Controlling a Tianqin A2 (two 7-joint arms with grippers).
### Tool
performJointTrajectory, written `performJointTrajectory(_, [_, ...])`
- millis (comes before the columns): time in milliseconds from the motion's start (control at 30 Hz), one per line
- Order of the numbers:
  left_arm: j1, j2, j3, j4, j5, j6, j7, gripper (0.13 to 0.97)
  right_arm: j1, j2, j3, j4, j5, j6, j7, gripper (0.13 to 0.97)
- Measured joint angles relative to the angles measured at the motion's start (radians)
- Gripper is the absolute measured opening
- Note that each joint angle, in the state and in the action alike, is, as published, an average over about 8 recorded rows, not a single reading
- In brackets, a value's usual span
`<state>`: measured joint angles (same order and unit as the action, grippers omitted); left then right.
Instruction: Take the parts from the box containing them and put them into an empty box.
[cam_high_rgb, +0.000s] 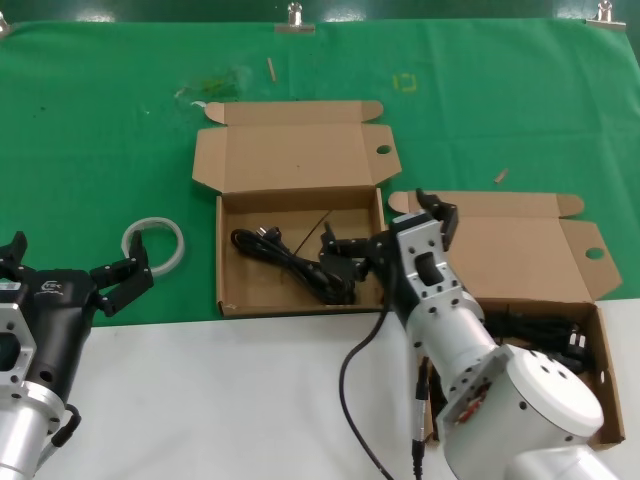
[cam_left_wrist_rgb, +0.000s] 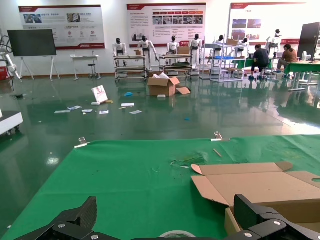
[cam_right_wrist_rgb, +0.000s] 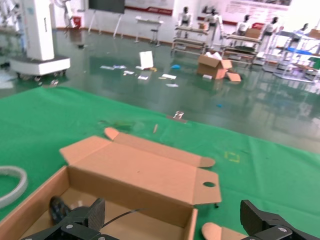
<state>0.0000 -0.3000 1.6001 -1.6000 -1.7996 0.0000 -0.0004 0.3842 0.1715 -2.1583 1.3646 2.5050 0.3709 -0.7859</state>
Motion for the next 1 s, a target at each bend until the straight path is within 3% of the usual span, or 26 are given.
performJointTrajectory(433, [0.000,0.000,0.000,0.000,0.000,0.000,0.000,0.965,-0.090,0.000,0.131,0.055,-0.165,-0.087,0.184,0.966])
performJointTrajectory(1000, [0.000,0.000,0.000,0.000,0.000,0.000,0.000,0.965,-0.208,0.000,0.302,0.128,-0.381,-0.201,0.425,0.966])
